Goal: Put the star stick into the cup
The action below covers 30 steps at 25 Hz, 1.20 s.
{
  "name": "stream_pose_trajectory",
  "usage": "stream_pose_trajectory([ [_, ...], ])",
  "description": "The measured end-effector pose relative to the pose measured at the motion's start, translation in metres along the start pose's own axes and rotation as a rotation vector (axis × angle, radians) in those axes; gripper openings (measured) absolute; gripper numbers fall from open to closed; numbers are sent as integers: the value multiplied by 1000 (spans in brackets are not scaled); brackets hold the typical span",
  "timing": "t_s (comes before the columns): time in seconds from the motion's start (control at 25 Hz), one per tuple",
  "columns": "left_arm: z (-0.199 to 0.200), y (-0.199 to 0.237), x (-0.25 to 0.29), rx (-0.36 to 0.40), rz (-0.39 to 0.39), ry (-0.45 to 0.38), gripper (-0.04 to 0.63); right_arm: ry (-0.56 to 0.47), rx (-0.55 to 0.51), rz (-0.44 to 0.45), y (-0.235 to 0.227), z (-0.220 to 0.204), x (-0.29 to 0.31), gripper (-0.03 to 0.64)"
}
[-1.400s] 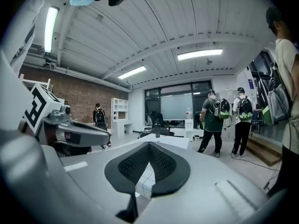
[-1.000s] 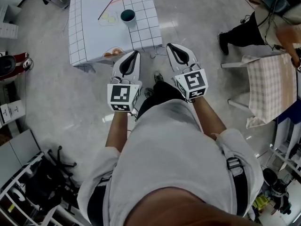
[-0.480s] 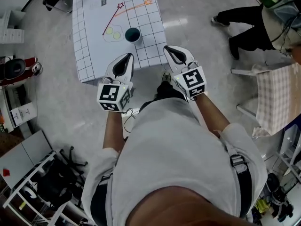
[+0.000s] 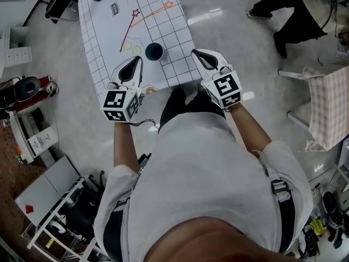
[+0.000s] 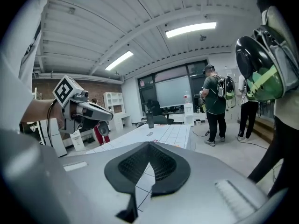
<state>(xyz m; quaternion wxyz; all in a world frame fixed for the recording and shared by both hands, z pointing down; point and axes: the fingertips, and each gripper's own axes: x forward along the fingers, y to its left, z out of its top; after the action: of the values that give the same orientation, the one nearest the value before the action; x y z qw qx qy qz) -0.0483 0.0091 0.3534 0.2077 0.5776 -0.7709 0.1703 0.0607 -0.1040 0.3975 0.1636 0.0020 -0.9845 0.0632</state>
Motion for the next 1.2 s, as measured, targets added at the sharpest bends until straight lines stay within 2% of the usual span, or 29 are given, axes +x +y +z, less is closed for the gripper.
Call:
stream_pose_trajectory([
  [0.16, 1, 10, 28, 10, -102, 31, 3, 30, 13, -41, -9, -5, 20, -2],
  [0.36, -3, 36, 61, 64, -215, 82, 3, 51, 56, -127, -10, 1, 47, -2],
  [0.52, -14, 67, 96, 70, -303, 121, 3, 123, 115, -219, -16, -19, 60, -1],
  [0.8, -38, 93, 160, 148, -423, 175, 3, 185, 207, -384, -18, -48, 74, 0],
  [1.04, -51, 105, 220, 239, -459, 246, 3, 195, 248, -492, -25, -55, 67, -2],
  [1.2, -63, 112, 264, 383, -430, 301, 3, 212, 282, -562, -28, -62, 56, -2],
])
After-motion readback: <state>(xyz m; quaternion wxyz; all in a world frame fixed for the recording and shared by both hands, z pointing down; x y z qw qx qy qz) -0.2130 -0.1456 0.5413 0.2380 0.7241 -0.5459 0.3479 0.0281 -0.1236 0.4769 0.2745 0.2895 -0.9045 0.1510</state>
